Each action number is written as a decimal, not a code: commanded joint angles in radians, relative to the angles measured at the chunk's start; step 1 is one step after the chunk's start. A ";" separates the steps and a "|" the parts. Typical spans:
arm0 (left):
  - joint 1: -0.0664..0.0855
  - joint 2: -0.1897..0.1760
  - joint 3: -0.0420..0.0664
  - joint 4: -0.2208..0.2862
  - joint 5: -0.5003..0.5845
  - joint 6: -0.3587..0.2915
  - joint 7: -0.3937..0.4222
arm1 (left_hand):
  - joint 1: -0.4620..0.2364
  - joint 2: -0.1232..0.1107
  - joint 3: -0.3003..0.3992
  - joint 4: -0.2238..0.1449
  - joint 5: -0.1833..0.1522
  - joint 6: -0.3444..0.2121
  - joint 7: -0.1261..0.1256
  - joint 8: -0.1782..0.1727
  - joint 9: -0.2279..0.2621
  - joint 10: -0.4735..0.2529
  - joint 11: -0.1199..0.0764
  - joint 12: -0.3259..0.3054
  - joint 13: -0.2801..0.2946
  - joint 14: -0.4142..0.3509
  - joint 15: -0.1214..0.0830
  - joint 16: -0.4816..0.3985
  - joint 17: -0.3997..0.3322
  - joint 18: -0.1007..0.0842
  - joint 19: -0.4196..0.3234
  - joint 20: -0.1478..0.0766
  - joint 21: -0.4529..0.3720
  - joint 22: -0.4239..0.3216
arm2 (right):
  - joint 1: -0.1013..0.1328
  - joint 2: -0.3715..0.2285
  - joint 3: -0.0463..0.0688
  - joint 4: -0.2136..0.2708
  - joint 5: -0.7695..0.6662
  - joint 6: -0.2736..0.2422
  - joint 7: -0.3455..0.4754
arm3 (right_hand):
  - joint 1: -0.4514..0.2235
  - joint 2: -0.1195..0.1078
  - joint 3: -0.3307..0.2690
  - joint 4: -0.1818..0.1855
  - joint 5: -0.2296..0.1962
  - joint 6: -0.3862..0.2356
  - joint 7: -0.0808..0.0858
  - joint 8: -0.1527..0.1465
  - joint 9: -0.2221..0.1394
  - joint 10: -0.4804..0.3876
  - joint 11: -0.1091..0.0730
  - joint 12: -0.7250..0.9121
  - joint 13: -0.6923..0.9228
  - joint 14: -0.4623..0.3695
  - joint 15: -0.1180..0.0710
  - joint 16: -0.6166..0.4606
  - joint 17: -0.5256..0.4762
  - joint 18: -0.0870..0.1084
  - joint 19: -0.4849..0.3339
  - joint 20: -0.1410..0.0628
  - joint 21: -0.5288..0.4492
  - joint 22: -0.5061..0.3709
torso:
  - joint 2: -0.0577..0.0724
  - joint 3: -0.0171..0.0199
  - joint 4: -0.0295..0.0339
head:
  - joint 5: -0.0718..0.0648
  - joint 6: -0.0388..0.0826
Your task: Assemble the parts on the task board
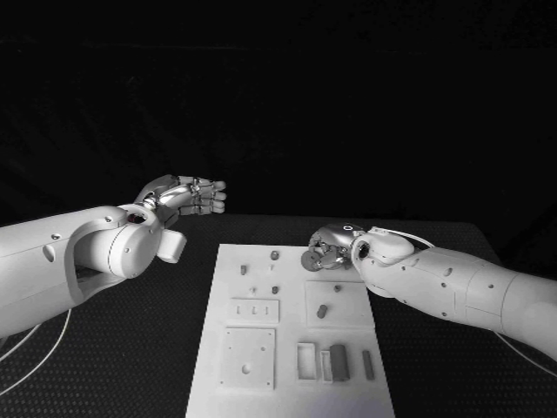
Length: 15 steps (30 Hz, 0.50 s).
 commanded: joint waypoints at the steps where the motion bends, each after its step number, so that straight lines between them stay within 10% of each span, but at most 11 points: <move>1: 0.001 0.001 0.001 0.001 -0.002 0.014 0.007 | -0.009 -0.001 0.000 -0.006 0.006 -0.002 0.008 -0.004 -0.002 0.004 0.000 -0.005 0.001 0.000 0.004 -0.006 0.002 -0.008 0.001 0.005 -0.006 0.002 | -0.009 -0.002 -0.006 0.000 -0.062 0.022 0.000 | 0.028 -0.011 0.002 -0.007 0.005 0.046 0.026 -0.001 -0.002 -0.013 0.005 0.004 -0.001 -0.007 -0.003 0.005 -0.001 0.062 -0.006 -0.003 0.007 0.019 | 0.000 0.0000 -0.0005 | 0.000 -0.002; 15: 0.001 -0.003 0.001 0.003 -0.002 0.012 0.008 | -0.011 -0.001 0.002 -0.009 0.006 -0.002 0.009 -0.005 -0.002 0.003 0.001 -0.005 0.001 0.000 0.005 -0.007 0.002 -0.008 0.001 0.005 -0.006 0.002 | -0.034 -0.007 -0.009 0.012 -0.104 -0.036 0.018 | 0.081 -0.054 -0.003 -0.007 0.005 0.059 0.023 0.005 0.001 -0.007 0.002 0.009 -0.005 0.005 -0.005 0.011 0.017 0.062 -0.004 -0.004 0.013 0.018 | 0.000 0.0005 -0.0014 | -0.001 -0.005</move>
